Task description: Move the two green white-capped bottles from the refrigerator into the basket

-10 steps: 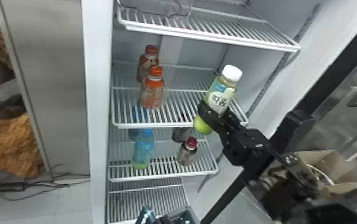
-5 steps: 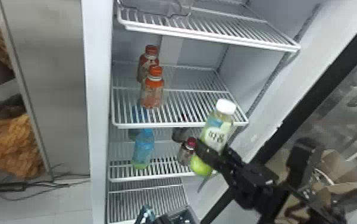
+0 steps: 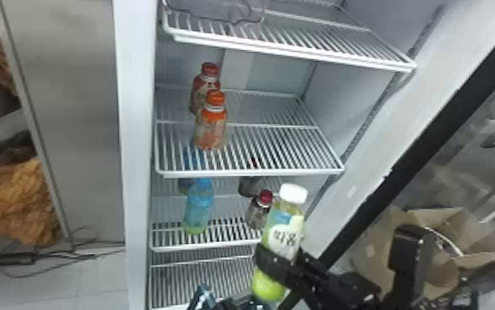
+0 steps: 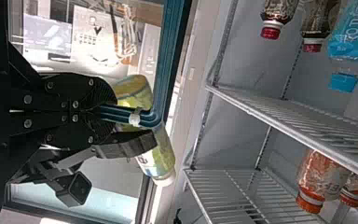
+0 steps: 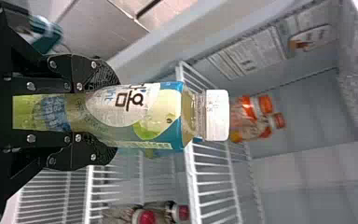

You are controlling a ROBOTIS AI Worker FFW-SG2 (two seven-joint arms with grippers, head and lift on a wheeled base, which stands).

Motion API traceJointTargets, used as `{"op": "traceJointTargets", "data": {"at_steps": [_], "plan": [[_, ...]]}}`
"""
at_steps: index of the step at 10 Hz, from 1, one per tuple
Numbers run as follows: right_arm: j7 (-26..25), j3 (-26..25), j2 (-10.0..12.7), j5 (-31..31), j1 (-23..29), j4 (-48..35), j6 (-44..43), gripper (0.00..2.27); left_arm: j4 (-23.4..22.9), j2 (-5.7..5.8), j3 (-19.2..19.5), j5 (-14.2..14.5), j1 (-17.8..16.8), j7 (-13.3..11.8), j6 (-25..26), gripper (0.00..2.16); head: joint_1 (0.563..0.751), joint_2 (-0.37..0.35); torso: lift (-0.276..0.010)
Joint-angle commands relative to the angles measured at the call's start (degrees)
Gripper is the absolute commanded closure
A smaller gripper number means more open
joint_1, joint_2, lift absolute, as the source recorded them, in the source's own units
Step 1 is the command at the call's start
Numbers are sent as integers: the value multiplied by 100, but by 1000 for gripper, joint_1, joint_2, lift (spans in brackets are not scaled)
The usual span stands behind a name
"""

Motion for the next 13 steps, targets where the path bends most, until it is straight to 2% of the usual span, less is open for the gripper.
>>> {"op": "traceJointTargets", "data": {"at_steps": [1,5,7,10,13], "plan": [[0,-51,40,-35,196,-257,555,1024,1,1,11,0,10,0,-6,1214,695,-350,-4],[-106,-233,119,-24,421,-454,1540,1024,1,1,23,0,24,0,-6,1216,695,-350,-4],[-211,-211,128,-355,351,-187,1976,1024,1,1,23,0,24,0,8,1214,695,-350,-4],[-220,-108,119,-915,211,432,2018,1024,1,1,34,11,24,0,-6,1214,695,-350,-4],[-229,-62,119,-1109,196,586,2018,1016,1,1,46,11,24,0,-6,1214,695,-350,-4]]}}
